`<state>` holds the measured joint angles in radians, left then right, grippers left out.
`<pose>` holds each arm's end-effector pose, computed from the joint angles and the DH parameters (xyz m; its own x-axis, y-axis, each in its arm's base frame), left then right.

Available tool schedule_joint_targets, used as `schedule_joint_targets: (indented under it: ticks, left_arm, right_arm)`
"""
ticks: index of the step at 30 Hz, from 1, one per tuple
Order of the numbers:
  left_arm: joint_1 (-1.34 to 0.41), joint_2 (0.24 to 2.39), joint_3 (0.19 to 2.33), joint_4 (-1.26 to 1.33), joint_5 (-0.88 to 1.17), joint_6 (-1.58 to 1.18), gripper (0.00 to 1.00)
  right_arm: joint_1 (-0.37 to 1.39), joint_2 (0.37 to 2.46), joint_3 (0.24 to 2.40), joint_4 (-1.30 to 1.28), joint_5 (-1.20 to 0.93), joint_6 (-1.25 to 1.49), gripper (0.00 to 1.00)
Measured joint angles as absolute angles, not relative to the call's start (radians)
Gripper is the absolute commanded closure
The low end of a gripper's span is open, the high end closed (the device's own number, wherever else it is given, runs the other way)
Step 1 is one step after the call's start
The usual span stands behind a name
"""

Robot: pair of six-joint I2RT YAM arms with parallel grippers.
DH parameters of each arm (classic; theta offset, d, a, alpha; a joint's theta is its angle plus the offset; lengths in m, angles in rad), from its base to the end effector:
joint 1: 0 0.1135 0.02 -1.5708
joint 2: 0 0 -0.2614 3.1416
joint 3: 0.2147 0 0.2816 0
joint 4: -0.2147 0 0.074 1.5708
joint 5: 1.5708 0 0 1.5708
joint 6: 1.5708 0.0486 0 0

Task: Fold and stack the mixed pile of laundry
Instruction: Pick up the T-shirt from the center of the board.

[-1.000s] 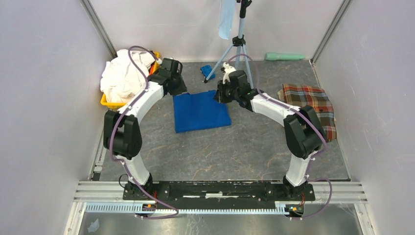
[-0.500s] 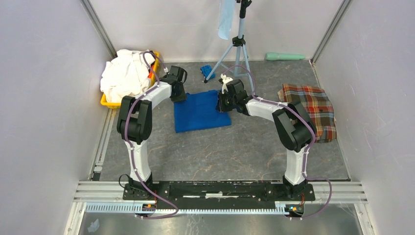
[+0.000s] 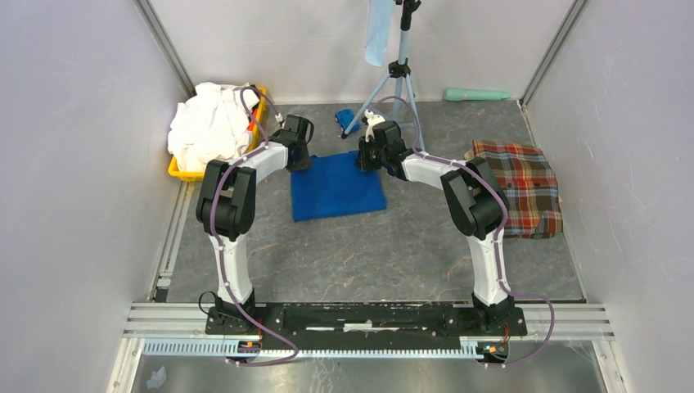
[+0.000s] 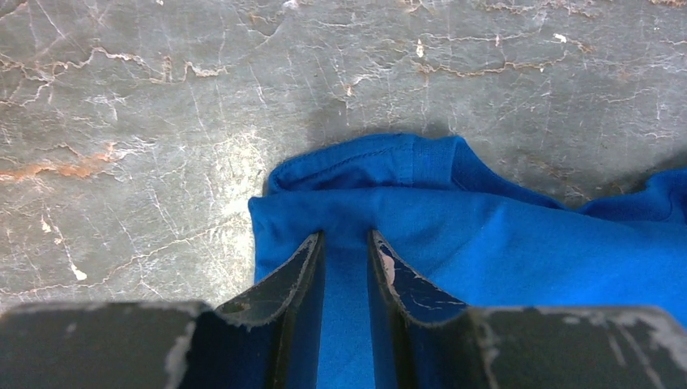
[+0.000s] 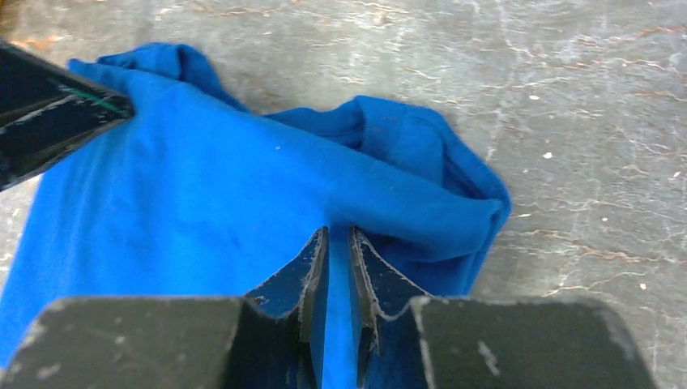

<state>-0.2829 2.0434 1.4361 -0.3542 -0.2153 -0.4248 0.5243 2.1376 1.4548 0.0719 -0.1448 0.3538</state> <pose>0.4530 -0.1209 0.1389 -0.7815 -0.1921 -0.5936 -0.1830 0.9801 -0.0762 0.4394 0.2622 0.1369 -0.6729 0.0069 -0.7397 -0.3886 0.8475 0.3614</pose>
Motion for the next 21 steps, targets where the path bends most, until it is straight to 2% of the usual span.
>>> schedule_joint_targets:
  ticks: [12, 21]
  left_arm:
    - [-0.283, 2.043, 1.422, -0.329, -0.239, -0.423, 0.69]
    - [-0.283, 2.043, 1.421, -0.326, -0.257, -0.416, 0.68]
  right_arm:
    - [0.47, 2.255, 1.604, 0.044, -0.14, 0.34, 0.79]
    - [0.469, 2.275, 1.633, 0.018, -0.072, 0.316, 0.79]
